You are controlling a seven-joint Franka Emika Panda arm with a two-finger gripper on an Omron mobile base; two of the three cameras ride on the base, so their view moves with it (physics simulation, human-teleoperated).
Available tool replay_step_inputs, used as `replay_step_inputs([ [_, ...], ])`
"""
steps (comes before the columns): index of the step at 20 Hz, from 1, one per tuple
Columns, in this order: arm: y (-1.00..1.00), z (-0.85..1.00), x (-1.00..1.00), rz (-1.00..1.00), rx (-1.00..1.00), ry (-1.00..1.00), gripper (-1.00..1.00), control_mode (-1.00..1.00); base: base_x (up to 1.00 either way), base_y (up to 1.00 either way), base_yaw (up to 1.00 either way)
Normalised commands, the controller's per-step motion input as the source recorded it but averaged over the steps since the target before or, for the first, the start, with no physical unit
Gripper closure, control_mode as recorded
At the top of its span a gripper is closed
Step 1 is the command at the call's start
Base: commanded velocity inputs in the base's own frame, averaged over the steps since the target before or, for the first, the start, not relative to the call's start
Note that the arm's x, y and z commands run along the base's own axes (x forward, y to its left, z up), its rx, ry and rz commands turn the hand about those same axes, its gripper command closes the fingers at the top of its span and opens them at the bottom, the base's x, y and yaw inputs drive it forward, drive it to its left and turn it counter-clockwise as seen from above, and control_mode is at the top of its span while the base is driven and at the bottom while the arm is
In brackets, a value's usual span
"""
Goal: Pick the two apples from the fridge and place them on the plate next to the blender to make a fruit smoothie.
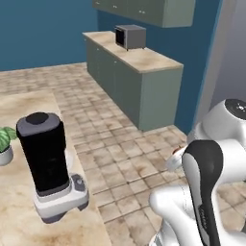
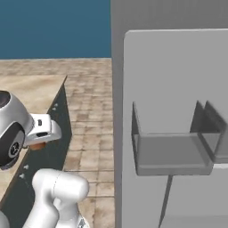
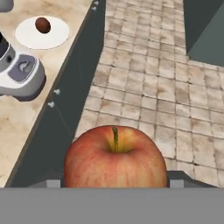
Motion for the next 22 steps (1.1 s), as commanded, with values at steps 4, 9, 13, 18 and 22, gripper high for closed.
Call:
replay_step_inputs([
  [4,0.00,0.00,0.00,0.00,0.00,0.00,1.00,1.00,1.00,0.24,0.00],
  [9,0.00,0.00,0.00,0.00,0.00,0.00,1.00,1.00,0.82,0.49,0.25],
  [13,0.00,0.00,0.00,0.00,0.00,0.00,1.00,1.00,1.00,0.05,0.08],
  [18,0.00,0.00,0.00,0.00,0.00,0.00,1.00,1.00,1.00,0.00,0.11],
  [22,0.00,0.00,0.00,0.00,0.00,0.00,1.00,1.00,0.92,-0.03,0.37],
])
